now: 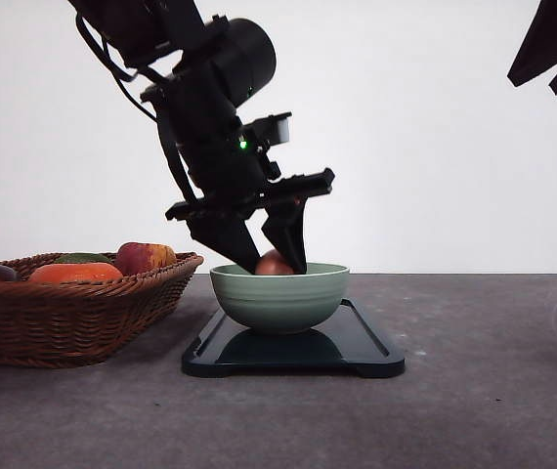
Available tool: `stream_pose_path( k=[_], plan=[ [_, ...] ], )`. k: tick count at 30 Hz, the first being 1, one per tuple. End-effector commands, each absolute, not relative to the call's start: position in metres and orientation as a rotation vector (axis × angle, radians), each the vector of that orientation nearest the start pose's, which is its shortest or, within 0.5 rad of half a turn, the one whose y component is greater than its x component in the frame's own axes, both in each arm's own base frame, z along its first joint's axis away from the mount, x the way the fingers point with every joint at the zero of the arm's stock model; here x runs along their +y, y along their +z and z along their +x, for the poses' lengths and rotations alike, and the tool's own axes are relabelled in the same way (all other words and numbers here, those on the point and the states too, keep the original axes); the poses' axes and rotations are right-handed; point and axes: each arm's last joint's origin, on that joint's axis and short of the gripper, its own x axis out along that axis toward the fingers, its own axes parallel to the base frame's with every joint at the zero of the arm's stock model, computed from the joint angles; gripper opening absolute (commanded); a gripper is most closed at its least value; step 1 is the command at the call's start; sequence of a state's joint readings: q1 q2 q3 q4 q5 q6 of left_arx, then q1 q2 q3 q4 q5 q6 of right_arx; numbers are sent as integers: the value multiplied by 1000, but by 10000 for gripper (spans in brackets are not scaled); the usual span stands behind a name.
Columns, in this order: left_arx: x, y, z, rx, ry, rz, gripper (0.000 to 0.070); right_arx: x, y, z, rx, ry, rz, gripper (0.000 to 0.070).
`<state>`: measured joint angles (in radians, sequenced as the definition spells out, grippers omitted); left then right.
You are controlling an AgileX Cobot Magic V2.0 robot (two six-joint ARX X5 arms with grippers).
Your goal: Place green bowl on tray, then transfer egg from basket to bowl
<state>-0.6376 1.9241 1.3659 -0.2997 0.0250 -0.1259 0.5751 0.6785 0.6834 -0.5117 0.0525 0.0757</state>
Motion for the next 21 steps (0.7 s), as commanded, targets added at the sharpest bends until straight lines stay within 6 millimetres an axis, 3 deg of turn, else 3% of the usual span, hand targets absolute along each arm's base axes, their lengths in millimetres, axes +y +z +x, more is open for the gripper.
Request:
stream_pose_path(
  k=[1, 16, 18, 21],
  plan=[
    [-255, 194, 335, 868, -574, 157, 189, 78, 285, 122, 498, 497, -85, 282],
    [-258, 180, 336, 898, -575, 171, 195, 78, 285, 122, 497, 498, -86, 281],
    [-259, 180, 335, 899, -576, 172, 237, 78, 285, 122, 498, 497, -85, 282],
    [-259, 180, 335, 898, -577, 172, 363, 78, 285, 122, 498, 497, -85, 282]
  ],
)
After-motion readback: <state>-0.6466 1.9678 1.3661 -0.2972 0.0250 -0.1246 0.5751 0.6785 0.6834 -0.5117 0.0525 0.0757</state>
